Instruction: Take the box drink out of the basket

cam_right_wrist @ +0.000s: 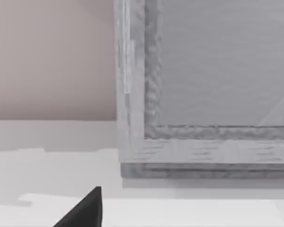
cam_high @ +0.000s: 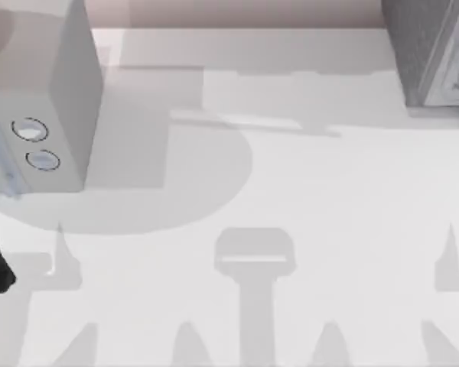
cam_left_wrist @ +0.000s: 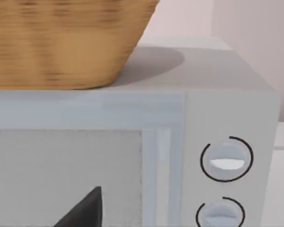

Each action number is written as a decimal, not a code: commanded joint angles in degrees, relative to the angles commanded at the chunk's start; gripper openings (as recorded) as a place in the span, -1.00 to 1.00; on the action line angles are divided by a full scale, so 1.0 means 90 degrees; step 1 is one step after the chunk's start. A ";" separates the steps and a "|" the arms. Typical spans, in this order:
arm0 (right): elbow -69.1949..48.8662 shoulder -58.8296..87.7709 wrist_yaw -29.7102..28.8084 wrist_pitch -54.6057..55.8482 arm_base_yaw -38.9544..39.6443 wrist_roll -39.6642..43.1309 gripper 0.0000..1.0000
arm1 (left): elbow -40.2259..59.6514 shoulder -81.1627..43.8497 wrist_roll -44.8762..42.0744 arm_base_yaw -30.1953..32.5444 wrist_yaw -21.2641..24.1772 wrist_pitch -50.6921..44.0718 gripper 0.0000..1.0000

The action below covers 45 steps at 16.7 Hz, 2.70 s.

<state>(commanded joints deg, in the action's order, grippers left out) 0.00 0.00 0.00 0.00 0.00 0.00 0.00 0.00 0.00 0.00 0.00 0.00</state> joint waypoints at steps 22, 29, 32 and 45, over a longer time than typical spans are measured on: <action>0.0000 0.0000 0.0000 0.0000 0.0000 0.0000 1.00 | 0.4300 -0.6874 -0.0061 -0.2314 0.2257 0.2322 1.00; 0.0000 0.0000 0.0000 0.0000 0.0000 0.0000 1.00 | 0.5541 -0.8654 -0.0094 -0.2866 0.3018 0.3014 1.00; 0.0000 0.0000 0.0000 0.0000 0.0000 0.0000 1.00 | 0.5557 -0.8675 -0.0095 -0.2866 0.3037 0.3025 1.00; 0.0000 0.0000 0.0000 0.0000 0.0000 0.0000 1.00 | 0.6446 -0.9701 -0.0092 -0.2460 0.2648 0.3169 1.00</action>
<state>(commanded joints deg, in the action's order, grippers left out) 0.00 0.00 0.00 0.00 0.00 0.00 58.02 -87.31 -0.83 -22.14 23.83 28.52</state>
